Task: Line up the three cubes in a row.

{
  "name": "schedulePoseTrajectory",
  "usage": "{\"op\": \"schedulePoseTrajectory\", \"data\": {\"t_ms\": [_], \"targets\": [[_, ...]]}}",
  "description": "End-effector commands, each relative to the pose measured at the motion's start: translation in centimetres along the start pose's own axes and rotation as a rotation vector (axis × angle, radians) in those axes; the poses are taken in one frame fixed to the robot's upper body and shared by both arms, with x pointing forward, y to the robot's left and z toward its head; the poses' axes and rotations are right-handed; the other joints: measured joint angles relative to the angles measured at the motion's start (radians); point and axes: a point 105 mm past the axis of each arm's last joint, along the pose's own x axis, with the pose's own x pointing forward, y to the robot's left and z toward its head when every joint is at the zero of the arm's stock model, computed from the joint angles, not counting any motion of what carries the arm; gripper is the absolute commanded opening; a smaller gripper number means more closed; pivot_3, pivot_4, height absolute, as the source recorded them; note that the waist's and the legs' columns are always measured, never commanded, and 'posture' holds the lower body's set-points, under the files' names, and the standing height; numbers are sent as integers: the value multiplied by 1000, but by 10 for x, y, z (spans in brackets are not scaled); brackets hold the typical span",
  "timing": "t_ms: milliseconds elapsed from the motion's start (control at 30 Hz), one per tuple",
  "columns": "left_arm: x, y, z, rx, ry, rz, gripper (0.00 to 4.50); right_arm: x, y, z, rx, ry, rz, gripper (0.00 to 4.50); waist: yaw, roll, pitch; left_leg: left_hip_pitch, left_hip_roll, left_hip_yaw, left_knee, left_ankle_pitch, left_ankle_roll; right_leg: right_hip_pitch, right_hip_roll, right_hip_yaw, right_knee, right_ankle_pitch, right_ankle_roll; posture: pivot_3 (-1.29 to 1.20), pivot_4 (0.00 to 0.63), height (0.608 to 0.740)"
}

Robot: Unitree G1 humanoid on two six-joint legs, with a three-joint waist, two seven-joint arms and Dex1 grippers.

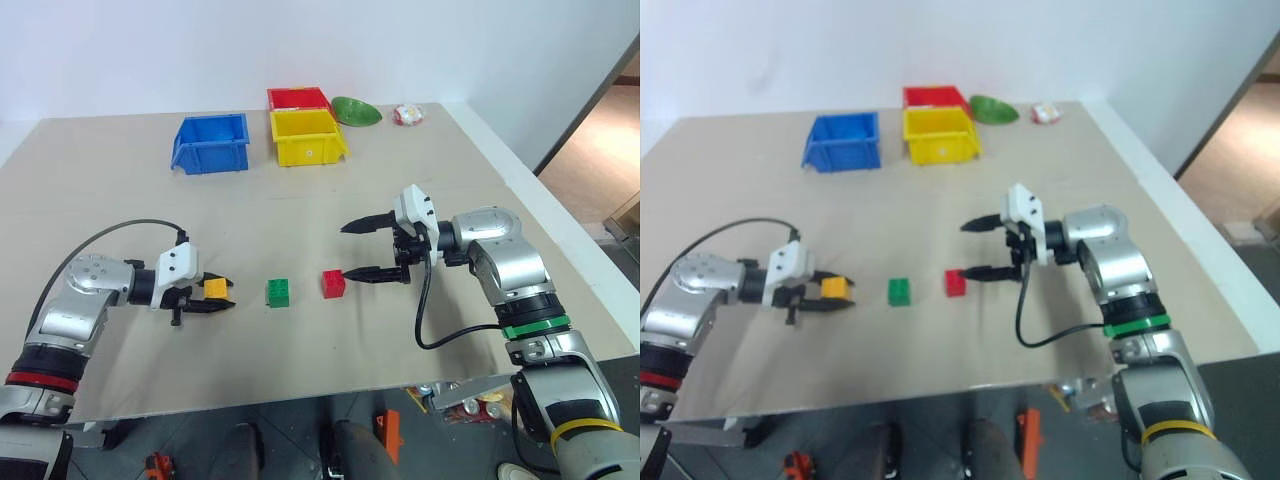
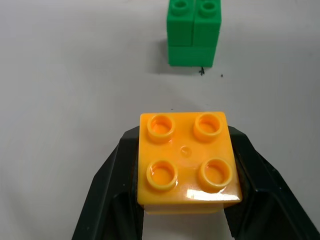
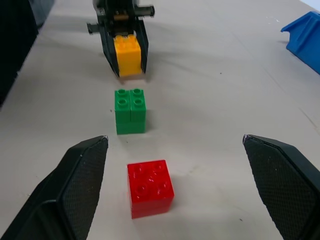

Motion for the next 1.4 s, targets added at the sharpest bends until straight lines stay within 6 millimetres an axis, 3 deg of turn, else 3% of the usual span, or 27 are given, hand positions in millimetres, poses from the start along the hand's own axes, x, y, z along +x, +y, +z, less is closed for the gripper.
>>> {"op": "schedulePoseTrajectory", "data": {"t_ms": [33,767,833,967,1033,1233,1400], "targets": [[1,1,6,36,-15,-23,1384,-4,-1,17,-28,-46,-5,4500,0,0,0,0,0,0,0,0,0,0,0,0,0,0,0,0,150,740],[13,2,-5,48,26,-70,1384,-7,-4,13,-41,-22,-43,4500,1,0,0,-1,-1,0,4,0,0,1,-1,0,0,1,2,0,150,740],[12,2,-5,55,27,-66,2416,-7,-4,13,-40,-20,-42,4500,1,0,0,-1,-1,0,4,0,0,1,-1,0,0,1,2,0,150,740],[8,6,1,77,20,-59,3618,-7,-2,14,-31,-27,-34,4500,0,0,0,-1,0,0,4,0,0,1,-1,0,0,1,2,0,150,740],[3,8,6,86,19,-58,4465,-6,-1,15,-29,-27,-31,4500,0,0,0,-1,0,0,4,0,0,0,-1,0,0,1,2,0,150,740],[-15,8,27,136,14,-42,4465,-5,-1,14,-27,-29,-34,4500,0,0,0,-2,0,-1,3,-1,1,0,0,0,0,0,2,0,150,740],[-34,9,57,114,-21,19,4465,-7,-2,15,-29,-34,-44,4500,0,0,0,-1,0,-1,3,-1,1,0,0,0,0,0,2,0,150,740]]}}
